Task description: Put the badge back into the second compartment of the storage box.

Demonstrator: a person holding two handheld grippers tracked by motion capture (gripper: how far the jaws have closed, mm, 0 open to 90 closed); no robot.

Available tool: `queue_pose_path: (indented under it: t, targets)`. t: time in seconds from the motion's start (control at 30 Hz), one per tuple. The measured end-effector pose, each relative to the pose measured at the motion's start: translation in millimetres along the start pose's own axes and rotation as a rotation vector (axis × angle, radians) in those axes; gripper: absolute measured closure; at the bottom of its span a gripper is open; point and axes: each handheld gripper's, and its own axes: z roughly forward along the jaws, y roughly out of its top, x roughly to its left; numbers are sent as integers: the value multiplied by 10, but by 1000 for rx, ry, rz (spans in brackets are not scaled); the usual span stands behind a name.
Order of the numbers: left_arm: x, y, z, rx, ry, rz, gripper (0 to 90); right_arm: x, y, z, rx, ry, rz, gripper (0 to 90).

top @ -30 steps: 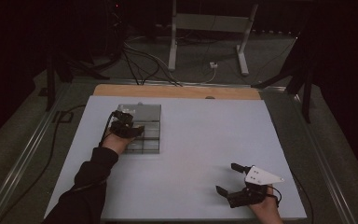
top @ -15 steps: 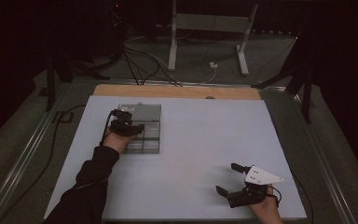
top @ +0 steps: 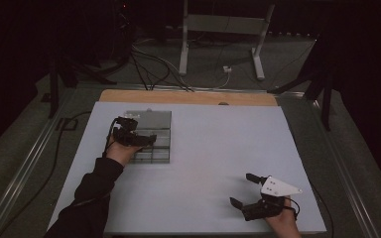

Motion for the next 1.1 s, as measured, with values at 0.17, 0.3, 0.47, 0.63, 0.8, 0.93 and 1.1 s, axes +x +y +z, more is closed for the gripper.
queue_pose_path:
  t: [0.17, 0.3, 0.47, 0.63, 0.8, 0.93, 1.1]
  targets:
    - [-34, -1, -149, -31, -43, 23, 4, 0, 1, 3, 1, 0, -1, 0]
    - [-47, -20, -263, -46, -65, 43, 4, -2, 3, 4, -2, 0, 3, 0]
    - [-50, -86, -418, -56, -94, 61, 4, 3, 6, 2, -3, 0, 5, 0]
    - [-35, -202, -555, -80, -140, 68, 4, 0, 6, 11, -2, 2, 5, 0]
    - [-28, -360, -677, -106, -182, 78, 4, 5, 6, 7, -4, 1, 6, 0]
    - [-49, -493, -752, -116, -187, 100, 4, 2, 10, 13, -2, 1, 5, 0]
    - [-70, -645, -829, -129, -199, 110, 4, 11, 11, 18, 1, -2, 2, 0]
